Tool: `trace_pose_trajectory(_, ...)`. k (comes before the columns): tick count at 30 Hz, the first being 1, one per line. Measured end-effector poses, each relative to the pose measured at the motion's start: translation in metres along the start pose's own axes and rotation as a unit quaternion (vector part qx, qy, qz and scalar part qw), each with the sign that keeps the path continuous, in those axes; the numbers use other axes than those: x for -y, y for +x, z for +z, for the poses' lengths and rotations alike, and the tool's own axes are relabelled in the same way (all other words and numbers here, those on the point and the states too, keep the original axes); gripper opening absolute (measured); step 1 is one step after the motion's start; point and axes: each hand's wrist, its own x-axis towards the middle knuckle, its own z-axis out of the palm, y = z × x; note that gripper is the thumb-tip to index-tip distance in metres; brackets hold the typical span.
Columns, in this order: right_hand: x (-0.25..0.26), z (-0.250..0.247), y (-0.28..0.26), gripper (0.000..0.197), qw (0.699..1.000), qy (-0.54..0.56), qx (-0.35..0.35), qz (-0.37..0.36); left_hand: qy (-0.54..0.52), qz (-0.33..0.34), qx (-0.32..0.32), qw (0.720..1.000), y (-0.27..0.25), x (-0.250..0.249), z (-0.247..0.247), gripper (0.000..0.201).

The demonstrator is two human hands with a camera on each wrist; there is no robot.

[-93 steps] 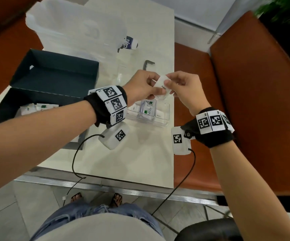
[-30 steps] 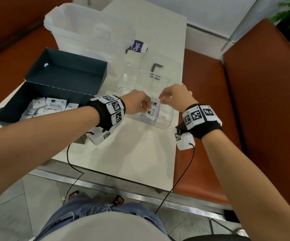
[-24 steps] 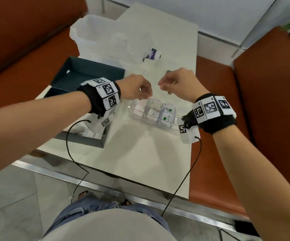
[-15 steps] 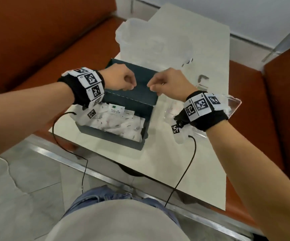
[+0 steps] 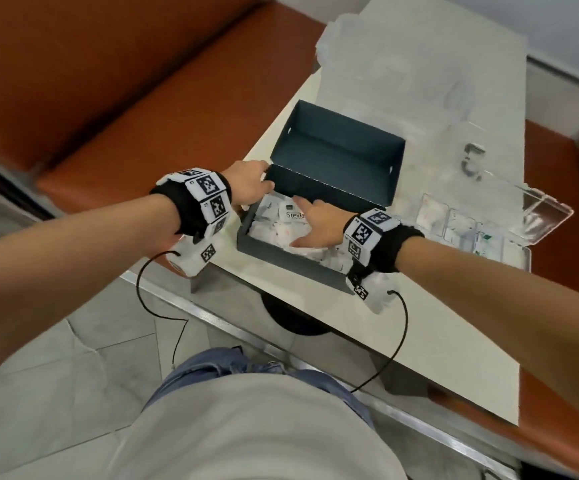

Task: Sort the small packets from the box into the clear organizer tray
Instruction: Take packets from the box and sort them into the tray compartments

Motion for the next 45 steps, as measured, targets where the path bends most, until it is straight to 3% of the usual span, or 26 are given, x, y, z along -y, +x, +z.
trace_pose_trajectory(5,0.005,-0.021,0.006,0.065,0.986,0.164,-0.032,-0.006,-0.002,-0.008,0.02,1.0,0.002,0.002,0.0,0.043)
trace_pose_trajectory(9,-0.006,-0.019,0.003,0.037,0.994,0.046,-0.076,0.067,-0.05,-0.026,0.051,0.997,0.003,0.005,-0.001,0.043)
trace_pose_trajectory(14,0.002,-0.003,0.002,0.041,0.997,0.001,-0.054,0.063,-0.178,-0.08,0.117,0.974,0.0,0.007,-0.006,0.05)
trace_pose_trajectory(18,0.015,-0.011,0.011,0.049,0.993,0.078,-0.073,0.044,-0.218,-0.09,0.135,0.962,-0.001,0.007,-0.009,0.05)
trace_pose_trajectory(21,0.026,-0.007,0.019,0.041,0.984,0.14,-0.097,0.049,-0.233,-0.09,0.141,0.958,-0.001,0.009,-0.009,0.047)
trace_pose_trajectory(24,0.034,-0.005,0.025,0.033,0.96,0.244,-0.117,0.079,-0.231,-0.087,0.137,0.959,0.0,0.011,-0.009,0.046)
trace_pose_trajectory(29,0.039,-0.014,0.034,0.024,0.876,0.45,-0.125,0.12,-0.234,-0.089,0.143,0.958,0.002,0.013,-0.008,0.044)
trace_pose_trajectory(34,0.054,-0.019,0.039,0.004,0.841,0.499,-0.132,0.162,-0.23,-0.087,0.141,0.959,0.0,0.012,-0.009,0.044)
trace_pose_trajectory(36,0.059,-0.02,0.042,0.015,0.855,0.464,-0.137,0.187,-0.228,-0.086,0.14,0.96,0.0,0.012,-0.008,0.043)
trace_pose_trajectory(38,0.062,-0.022,0.044,0.012,0.875,0.43,-0.13,0.178,-0.224,-0.083,0.136,0.961,0.0,0.013,-0.008,0.042)
trace_pose_trajectory(45,0.035,-0.027,0.036,0.02,0.884,0.425,-0.113,0.158,-0.23,-0.066,0.134,0.962,0.002,0.017,-0.006,0.046)
